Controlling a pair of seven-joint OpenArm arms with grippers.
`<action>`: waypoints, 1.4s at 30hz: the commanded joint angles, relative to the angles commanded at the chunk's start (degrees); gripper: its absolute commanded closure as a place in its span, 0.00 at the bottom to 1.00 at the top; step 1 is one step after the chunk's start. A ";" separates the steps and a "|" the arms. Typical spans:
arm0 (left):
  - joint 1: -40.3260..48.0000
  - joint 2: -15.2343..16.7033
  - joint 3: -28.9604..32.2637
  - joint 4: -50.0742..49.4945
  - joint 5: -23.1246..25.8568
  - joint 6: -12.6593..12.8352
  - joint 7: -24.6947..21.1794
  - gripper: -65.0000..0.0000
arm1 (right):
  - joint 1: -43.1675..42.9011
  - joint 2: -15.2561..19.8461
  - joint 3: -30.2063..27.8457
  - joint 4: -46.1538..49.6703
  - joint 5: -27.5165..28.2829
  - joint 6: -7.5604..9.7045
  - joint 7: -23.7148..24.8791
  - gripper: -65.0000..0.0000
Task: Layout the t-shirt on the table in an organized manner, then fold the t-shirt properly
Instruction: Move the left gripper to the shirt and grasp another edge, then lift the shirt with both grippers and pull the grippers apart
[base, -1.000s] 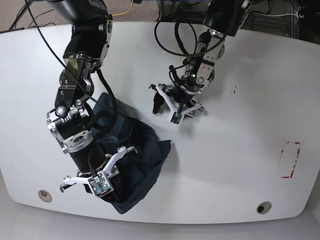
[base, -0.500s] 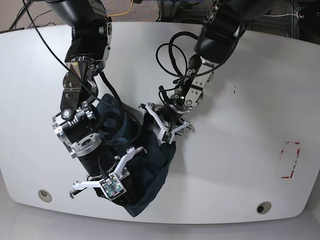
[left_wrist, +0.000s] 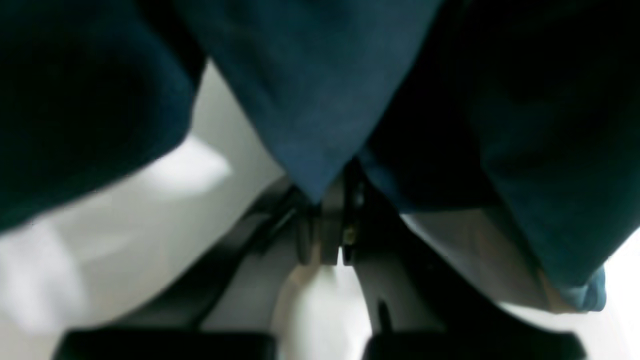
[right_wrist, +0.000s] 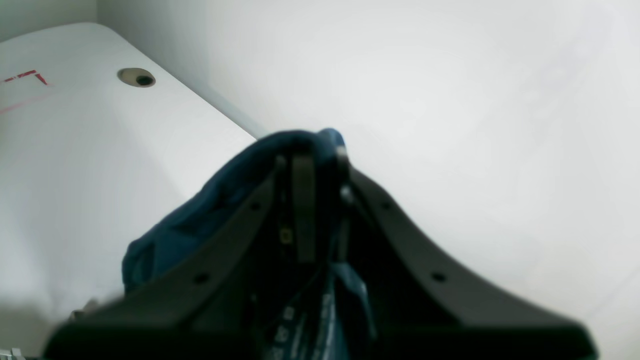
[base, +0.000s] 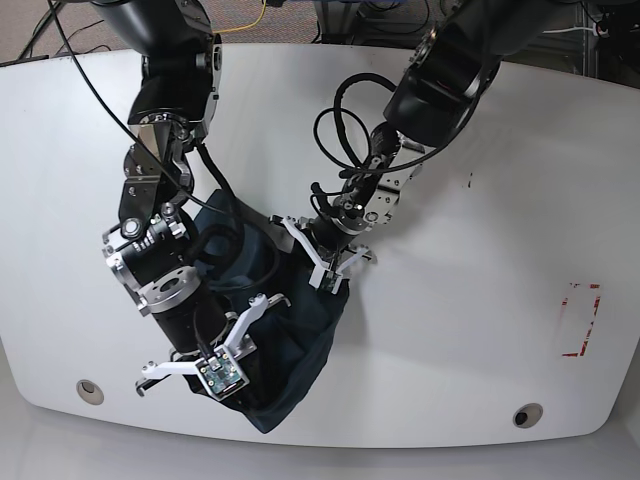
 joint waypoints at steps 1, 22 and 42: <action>0.09 0.00 -0.35 0.53 0.00 0.00 0.09 0.99 | 0.00 0.53 0.09 0.00 0.00 -0.09 0.00 1.00; 5.27 -18.98 -15.12 37.36 -0.18 0.00 19.87 0.99 | 4.48 4.75 7.56 -11.52 0.18 0.26 0.18 1.00; -5.01 -21.79 -26.20 67.69 0.09 -0.35 37.27 0.99 | 21.10 6.95 7.30 -19.16 0.00 0.00 0.09 1.00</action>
